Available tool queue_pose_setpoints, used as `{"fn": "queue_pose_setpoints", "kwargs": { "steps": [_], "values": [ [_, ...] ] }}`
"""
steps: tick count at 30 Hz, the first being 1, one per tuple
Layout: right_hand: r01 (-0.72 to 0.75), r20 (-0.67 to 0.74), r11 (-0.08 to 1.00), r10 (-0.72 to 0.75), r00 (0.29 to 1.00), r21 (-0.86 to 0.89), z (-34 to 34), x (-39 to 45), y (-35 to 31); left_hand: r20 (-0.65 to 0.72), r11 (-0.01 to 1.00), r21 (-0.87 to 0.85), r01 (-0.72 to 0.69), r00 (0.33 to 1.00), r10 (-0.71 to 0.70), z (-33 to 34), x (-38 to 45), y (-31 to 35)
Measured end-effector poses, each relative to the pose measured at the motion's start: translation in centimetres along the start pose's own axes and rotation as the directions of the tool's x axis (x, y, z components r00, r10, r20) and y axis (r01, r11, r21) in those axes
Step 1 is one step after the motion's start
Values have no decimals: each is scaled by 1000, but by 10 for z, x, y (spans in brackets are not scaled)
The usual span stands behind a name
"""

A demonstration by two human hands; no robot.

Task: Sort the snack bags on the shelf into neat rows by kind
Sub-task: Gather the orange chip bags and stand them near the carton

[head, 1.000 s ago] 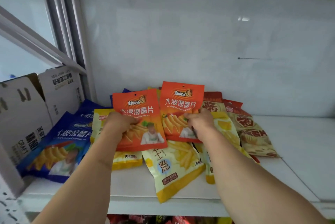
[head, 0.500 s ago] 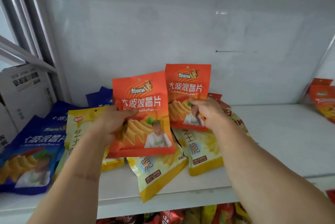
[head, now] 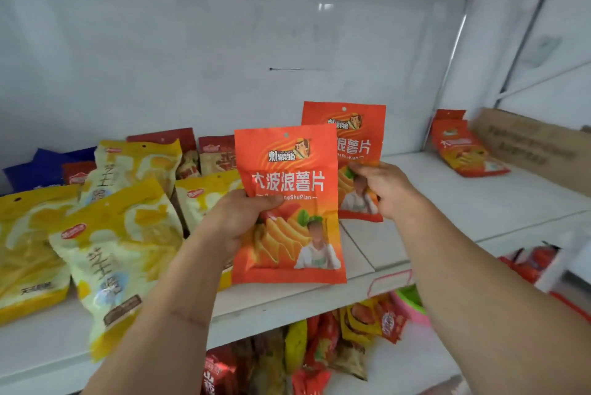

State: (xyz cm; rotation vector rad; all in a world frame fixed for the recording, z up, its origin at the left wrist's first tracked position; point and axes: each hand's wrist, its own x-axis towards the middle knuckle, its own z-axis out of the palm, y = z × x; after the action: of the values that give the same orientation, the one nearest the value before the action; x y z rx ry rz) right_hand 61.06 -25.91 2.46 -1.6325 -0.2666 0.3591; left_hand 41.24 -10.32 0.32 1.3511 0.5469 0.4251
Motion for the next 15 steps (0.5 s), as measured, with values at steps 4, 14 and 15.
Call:
{"fn": "queue_pose_setpoints", "kwargs": {
  "steps": [4,14,15],
  "values": [
    [6,-38,1000,-6,999,9,-75,16,11,45,999,-15,28,999,-27,77,13,-17],
    [7,-82,1000,-4,997,29,-229,60,50,86,987,-41,156,985,-152,233,35,-49],
    [3,-88,999,0,996,32,-241,64,52,89,987,-35,155,984,-152,245,39,-50]
  ]
}}
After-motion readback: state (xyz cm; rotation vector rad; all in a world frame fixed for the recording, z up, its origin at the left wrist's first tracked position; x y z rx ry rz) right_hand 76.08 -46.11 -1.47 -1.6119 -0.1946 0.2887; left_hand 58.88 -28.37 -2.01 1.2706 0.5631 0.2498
